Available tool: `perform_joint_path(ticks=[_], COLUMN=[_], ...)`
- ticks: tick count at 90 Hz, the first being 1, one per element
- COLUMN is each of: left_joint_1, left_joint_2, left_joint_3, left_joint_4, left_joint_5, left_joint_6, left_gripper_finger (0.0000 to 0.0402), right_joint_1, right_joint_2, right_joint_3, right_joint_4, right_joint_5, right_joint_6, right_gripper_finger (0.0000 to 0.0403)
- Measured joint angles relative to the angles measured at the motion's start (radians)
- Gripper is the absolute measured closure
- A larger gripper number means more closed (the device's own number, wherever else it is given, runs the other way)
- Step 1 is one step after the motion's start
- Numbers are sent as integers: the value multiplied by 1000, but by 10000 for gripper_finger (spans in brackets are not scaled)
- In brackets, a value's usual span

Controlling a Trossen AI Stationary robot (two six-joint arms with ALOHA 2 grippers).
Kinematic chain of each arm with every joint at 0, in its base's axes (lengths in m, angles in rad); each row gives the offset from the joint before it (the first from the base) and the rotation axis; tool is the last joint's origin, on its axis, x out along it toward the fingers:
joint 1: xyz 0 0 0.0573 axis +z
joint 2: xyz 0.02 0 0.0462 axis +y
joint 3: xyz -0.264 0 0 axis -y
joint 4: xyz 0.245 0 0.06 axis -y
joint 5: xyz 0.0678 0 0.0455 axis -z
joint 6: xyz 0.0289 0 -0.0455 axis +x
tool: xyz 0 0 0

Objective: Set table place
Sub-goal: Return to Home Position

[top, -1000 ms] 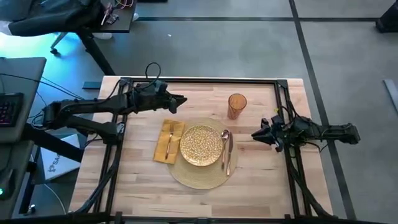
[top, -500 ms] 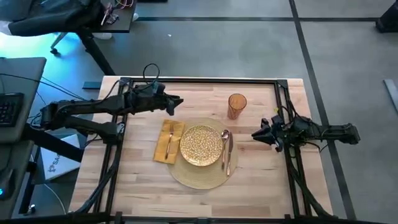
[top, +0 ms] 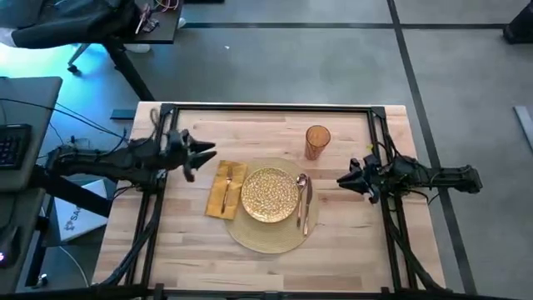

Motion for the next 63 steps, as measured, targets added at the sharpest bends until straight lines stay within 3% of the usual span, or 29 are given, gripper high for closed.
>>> perform_joint_path(ticks=[16, 36, 45, 63], left_joint_1=[3, 55, 86, 141], left_joint_2=[-105, -229, -276, -337], left_joint_3=[-159, -253, -285, -286], left_joint_4=[166, 196, 186, 5], left_joint_5=[56, 132, 168, 237], left_joint_6=[68, 128, 137, 92], left_gripper_finger=[255, 255, 255, 255], right_joint_1=[0, 0, 0, 0], right_joint_2=[0, 0, 0, 0], right_joint_3=[0, 0, 0, 0], right_joint_4=[0, 0, 0, 0], right_joint_5=[0, 0, 1, 1], right_joint_6=[0, 0, 0, 0], right_gripper_finger=[329, 329, 329, 329])
